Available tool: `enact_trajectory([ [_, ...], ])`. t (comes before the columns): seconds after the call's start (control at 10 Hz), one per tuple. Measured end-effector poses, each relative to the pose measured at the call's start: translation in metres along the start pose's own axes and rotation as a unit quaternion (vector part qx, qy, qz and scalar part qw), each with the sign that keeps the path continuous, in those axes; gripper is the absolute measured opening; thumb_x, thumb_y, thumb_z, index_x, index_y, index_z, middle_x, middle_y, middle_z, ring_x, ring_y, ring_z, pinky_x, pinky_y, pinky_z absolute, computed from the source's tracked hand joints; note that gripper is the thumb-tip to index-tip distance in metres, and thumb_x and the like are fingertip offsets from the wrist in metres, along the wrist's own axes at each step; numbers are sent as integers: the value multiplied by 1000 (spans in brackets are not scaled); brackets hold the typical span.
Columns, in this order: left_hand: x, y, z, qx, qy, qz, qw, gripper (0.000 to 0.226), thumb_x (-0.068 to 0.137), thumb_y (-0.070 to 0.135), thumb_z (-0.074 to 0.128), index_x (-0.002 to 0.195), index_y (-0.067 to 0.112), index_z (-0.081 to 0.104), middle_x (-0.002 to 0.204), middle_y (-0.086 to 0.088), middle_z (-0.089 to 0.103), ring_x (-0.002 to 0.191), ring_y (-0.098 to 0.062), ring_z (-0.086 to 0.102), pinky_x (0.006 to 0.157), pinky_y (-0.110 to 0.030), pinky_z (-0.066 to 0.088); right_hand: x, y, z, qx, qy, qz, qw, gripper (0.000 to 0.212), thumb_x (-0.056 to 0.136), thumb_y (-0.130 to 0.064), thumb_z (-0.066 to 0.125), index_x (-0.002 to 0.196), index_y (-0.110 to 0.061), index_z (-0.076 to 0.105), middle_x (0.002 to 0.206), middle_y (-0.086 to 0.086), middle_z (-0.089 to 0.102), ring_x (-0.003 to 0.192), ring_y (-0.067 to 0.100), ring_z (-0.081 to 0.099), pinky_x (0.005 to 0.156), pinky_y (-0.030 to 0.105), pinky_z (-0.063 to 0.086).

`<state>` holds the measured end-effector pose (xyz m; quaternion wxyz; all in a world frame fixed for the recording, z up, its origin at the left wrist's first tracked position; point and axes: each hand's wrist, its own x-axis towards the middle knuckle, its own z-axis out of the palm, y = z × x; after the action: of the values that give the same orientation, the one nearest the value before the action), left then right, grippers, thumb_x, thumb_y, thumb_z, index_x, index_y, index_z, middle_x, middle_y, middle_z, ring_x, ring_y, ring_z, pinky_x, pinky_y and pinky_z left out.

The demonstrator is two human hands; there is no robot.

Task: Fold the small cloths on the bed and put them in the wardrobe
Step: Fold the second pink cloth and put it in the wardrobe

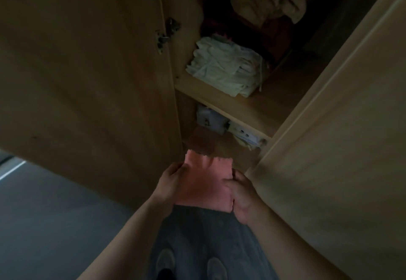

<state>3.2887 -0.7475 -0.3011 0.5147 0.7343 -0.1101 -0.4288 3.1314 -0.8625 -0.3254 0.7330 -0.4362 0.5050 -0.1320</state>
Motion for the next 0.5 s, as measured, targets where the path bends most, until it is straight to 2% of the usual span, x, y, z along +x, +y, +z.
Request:
enact_trajectory([
  [0.1, 34, -12, -5, 12, -43, 5, 999, 11, 105, 23, 52, 107, 28, 61, 95, 13, 65, 86, -5, 62, 65, -12, 47, 16, 17, 9, 19, 56, -9, 998, 42, 94, -4, 55, 131, -21, 60, 132, 9, 62, 125, 31, 54, 106, 57, 45],
  [0.2, 69, -28, -11, -12, -131, -18, 991, 16, 104, 28, 55, 113, 21, 65, 105, 1, 70, 92, -14, 68, 74, -27, 54, 40, 31, 19, 32, 117, -13, 993, 42, 94, -5, 56, 132, -22, 59, 129, 5, 62, 121, 26, 55, 95, 46, 52],
  [0.3, 104, -48, -10, -25, -158, -22, 987, 13, 102, 31, 57, 108, 25, 67, 104, 3, 72, 90, -12, 70, 69, -26, 56, 68, 46, 20, 44, 165, 30, 985, 36, 100, -7, 49, 134, -12, 57, 104, 6, 62, 107, 24, 54, 70, 29, 47],
  [0.4, 139, -71, -1, -10, -175, -22, 984, 15, 100, 26, 57, 111, 25, 67, 111, -2, 71, 98, -19, 68, 82, -35, 56, 98, 62, 11, 51, 165, 8, 985, 31, 99, -4, 53, 127, -10, 61, 103, 10, 69, 102, 27, 63, 77, 34, 54],
  [0.5, 169, -91, 10, 11, -169, -11, 986, 14, 100, 21, 57, 105, 26, 69, 103, 4, 72, 93, -14, 68, 81, -34, 55, 118, 72, 9, 30, 207, -27, 978, 31, 91, -3, 62, 117, -19, 68, 107, 6, 73, 100, 26, 68, 84, 40, 57],
])
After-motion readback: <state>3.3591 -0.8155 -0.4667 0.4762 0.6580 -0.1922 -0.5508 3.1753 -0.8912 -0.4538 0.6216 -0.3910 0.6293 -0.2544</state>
